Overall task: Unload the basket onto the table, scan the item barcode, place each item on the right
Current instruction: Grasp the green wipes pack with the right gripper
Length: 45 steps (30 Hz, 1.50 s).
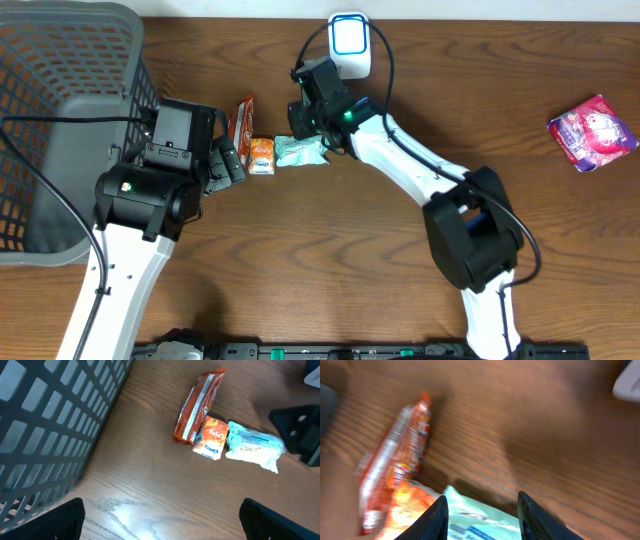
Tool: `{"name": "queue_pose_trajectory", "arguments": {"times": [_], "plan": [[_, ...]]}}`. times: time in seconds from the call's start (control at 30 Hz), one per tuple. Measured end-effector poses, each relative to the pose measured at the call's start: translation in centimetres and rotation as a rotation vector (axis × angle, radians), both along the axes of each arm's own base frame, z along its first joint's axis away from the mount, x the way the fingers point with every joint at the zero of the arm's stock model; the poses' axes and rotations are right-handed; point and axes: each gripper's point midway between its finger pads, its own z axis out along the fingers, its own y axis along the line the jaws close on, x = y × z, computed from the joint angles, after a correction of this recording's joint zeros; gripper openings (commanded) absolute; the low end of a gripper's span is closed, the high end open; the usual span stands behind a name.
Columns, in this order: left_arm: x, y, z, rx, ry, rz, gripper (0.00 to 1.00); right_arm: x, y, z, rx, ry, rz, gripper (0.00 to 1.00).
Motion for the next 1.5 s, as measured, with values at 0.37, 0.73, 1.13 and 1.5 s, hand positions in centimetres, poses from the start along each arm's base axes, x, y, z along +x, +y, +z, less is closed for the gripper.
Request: {"name": "queue_pose_trajectory", "arguments": {"times": [0.37,0.73,1.13,1.5], "plan": [[0.0,0.0,0.0,0.0,0.0,0.0,0.98,-3.4,-2.3,-4.5,-0.126,0.187,-0.007,0.42],[0.0,0.0,0.0,0.0,0.0,0.0,0.98,-6.6,-4.1,-1.0,-0.165,0.262,0.003,0.52],[0.0,0.0,0.0,0.0,0.0,0.0,0.98,-3.9,-3.8,2.1,-0.053,0.156,0.066,0.45],[0.0,0.0,0.0,0.0,0.0,0.0,0.98,-7.8,-2.7,-3.8,-0.039,0.389,0.18,0.01]]}}
